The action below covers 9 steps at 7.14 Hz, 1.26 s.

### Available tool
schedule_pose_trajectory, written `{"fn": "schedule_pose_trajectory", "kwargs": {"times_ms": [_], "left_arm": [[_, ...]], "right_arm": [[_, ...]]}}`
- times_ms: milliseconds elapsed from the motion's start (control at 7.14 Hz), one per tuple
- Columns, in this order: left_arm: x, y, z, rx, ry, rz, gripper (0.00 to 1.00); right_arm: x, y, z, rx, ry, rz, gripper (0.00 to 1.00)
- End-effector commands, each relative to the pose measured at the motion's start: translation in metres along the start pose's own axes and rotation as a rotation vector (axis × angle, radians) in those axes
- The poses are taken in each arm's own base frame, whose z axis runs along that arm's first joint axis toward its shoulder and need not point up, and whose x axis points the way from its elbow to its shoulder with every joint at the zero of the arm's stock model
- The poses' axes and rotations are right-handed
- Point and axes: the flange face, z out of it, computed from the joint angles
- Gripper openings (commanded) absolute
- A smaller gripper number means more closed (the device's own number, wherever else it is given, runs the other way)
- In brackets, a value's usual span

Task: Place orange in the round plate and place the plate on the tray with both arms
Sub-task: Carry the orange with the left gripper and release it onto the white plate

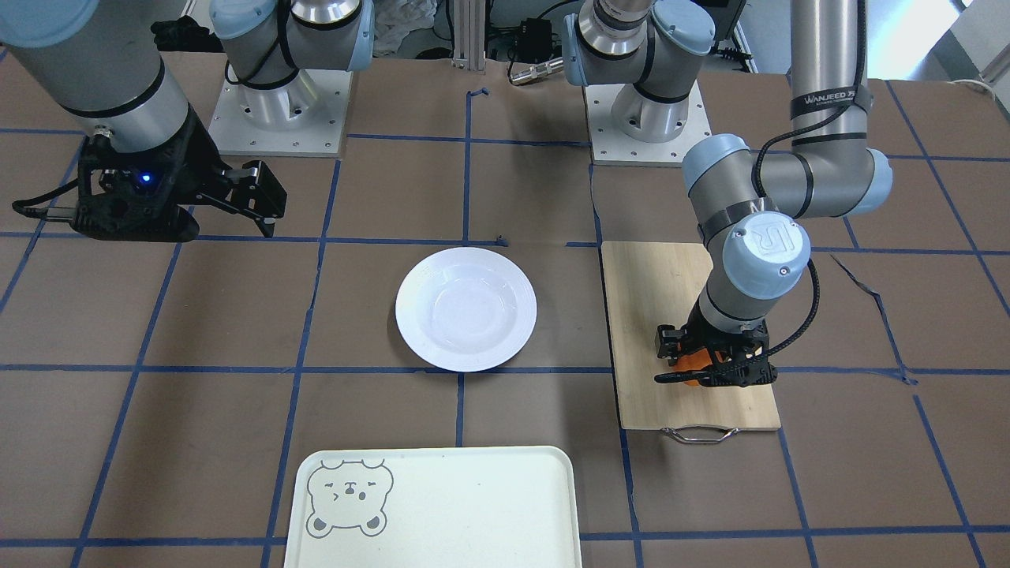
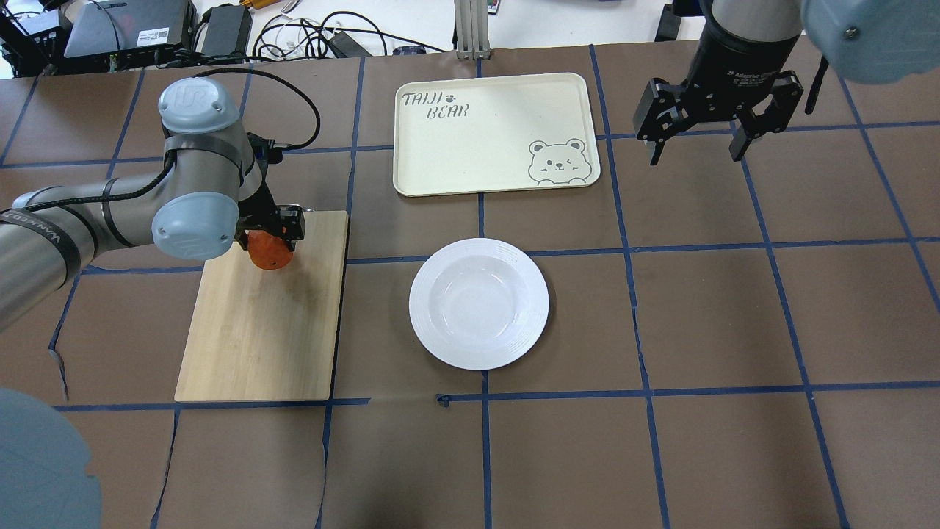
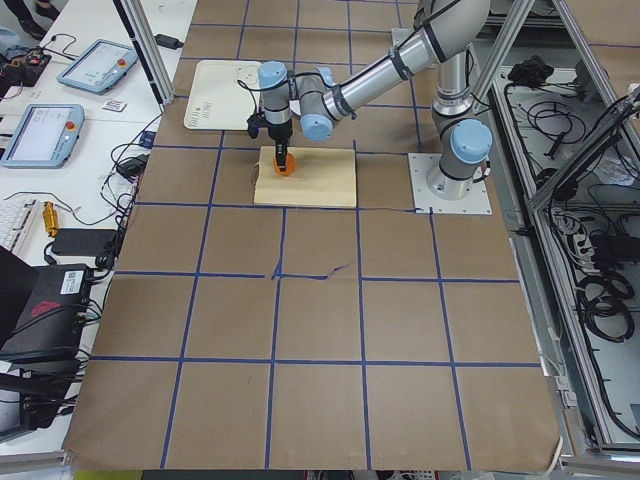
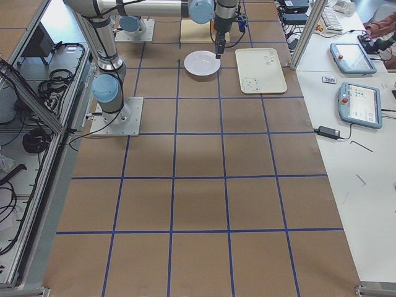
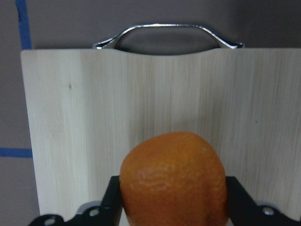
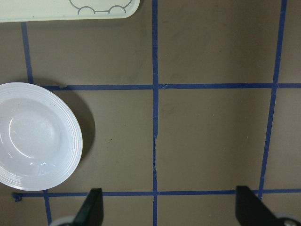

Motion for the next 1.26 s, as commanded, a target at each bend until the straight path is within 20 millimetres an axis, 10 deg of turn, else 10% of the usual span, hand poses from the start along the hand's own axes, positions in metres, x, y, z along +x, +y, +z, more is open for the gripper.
{"fn": "schedule_pose_trajectory", "kwargs": {"times_ms": [0,420,840,980,1120], "left_arm": [[0.043,0.008,-0.035,0.036,0.105,-0.002,0.07],[0.214,0.071,-0.063,0.045,0.143,-0.141,0.09],[0.281,0.101,-0.025,-0.103,0.239,-0.177,0.09],[0.283,0.101,-0.012,-0.122,0.226,-0.171,0.29],[0.282,0.098,-0.010,-0.114,0.222,-0.166,0.99]], "right_arm": [[0.000,0.000,0.000,-0.003,0.000,0.002,1.00],[0.001,-0.003,-0.001,0.016,0.002,0.003,1.00],[0.036,-0.012,0.002,0.006,-0.008,0.063,1.00],[0.058,-0.014,0.003,-0.001,-0.019,0.104,1.00],[0.060,-0.015,0.003,-0.001,-0.024,0.111,1.00]]}}
